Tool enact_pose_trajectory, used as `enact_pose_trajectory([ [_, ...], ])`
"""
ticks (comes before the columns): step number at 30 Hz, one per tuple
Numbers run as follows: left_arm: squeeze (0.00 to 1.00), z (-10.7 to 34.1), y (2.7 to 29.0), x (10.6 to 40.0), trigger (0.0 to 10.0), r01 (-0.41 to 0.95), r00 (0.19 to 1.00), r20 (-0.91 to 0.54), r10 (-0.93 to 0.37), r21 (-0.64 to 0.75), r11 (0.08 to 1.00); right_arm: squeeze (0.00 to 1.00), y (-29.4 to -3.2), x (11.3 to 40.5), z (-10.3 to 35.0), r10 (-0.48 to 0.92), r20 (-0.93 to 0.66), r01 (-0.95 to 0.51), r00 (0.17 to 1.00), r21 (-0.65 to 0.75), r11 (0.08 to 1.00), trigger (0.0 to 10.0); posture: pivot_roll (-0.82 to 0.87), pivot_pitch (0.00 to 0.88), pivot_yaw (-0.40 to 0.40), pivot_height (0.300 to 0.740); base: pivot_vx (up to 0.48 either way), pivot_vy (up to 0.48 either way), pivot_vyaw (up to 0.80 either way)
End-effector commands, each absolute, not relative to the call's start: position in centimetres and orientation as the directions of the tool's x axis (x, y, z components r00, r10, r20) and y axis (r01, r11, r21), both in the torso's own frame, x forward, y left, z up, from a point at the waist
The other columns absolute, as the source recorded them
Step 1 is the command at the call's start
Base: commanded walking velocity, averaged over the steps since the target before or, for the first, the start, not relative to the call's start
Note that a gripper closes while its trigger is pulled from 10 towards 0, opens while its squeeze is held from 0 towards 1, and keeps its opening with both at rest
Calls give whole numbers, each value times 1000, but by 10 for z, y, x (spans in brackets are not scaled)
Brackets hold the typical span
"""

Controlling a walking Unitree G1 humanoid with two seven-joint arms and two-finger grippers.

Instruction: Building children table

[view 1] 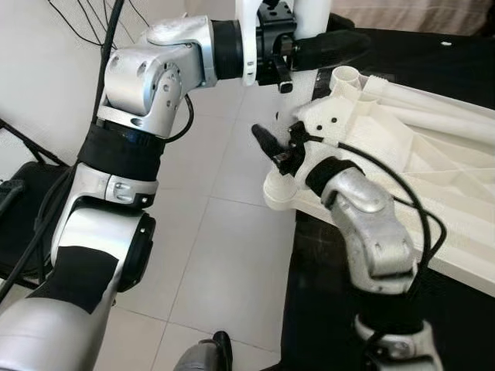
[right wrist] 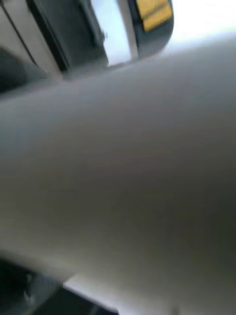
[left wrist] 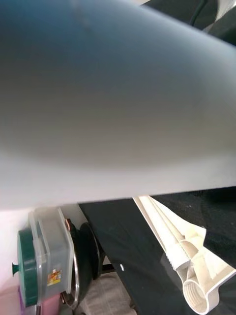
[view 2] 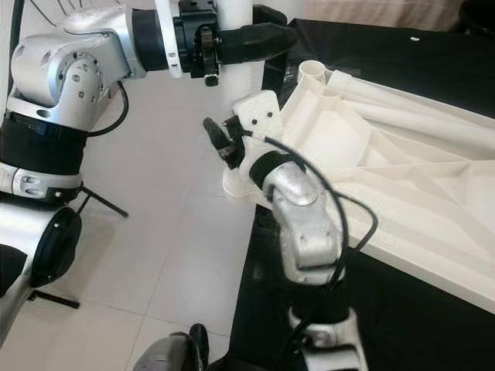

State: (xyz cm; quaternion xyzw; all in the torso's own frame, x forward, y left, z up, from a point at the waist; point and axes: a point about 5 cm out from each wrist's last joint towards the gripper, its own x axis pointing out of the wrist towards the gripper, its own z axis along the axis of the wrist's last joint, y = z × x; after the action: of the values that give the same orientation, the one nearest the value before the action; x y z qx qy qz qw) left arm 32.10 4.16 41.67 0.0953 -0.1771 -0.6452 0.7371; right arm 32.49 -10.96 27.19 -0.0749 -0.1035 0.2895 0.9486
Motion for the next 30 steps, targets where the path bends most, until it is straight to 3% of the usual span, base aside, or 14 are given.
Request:
enact_pose_trajectory([
  [1,0,419,38,314,0,916,51,125,-991,389,96,1000,-116,333,266,605,121,-584,787,-175,793,10000,123,242,33,740,0,0,0],
  [3,0,419,38,314,0,916,50,125,-991,389,95,1000,-120,338,270,652,121,-624,748,-205,754,10000,124,242,34,740,0,0,0],
  [5,0,419,38,313,0,917,46,125,-991,388,92,1000,-124,345,274,750,89,-715,656,-247,654,10000,127,242,35,740,0,0,0],
  [6,0,419,38,313,0,917,44,125,-991,388,90,169,-124,349,277,792,66,-755,607,-263,601,10000,127,242,35,740,0,0,0],
  [7,0,419,38,313,0,918,42,125,-991,387,88,169,-124,352,278,817,50,-780,575,-269,565,10000,130,243,36,740,0,0,0],
  [8,0,419,38,313,0,918,41,126,-991,386,87,0,-123,356,280,838,36,-801,544,-273,532,10000,133,245,38,740,0,0,0],
  [11,0,419,38,312,0,919,38,126,-991,385,84,0,-116,358,284,891,27,-854,453,-275,442,10000,132,246,40,740,0,0,0],
  [12,0,420,38,312,0,919,37,127,-991,385,83,0,-114,358,284,906,24,-872,422,-263,413,8000,136,248,42,740,0,0,0],
  [14,0,420,38,312,0,919,36,127,-991,385,83,0,-113,359,284,917,22,-885,398,-253,390,8000,136,248,42,740,0,0,0],
  [15,0,420,37,312,0,920,35,127,-991,384,81,0,-111,361,285,925,31,-896,378,-240,374,0,136,248,42,740,0,0,0],
  [19,0,420,37,311,0,920,31,126,-992,383,78,0,-107,364,290,956,55,-928,288,-230,293,0,142,253,45,740,0,0,0],
  [23,0,421,36,312,0,921,30,129,-991,382,77,0,-109,369,292,967,52,-938,248,-239,253,0,140,255,45,740,0,0,0],
  [30,0,421,36,312,0,921,27,131,-991,382,75,0,-113,371,292,966,56,-935,251,-243,257,0,137,256,45,740,0,0,0],
])
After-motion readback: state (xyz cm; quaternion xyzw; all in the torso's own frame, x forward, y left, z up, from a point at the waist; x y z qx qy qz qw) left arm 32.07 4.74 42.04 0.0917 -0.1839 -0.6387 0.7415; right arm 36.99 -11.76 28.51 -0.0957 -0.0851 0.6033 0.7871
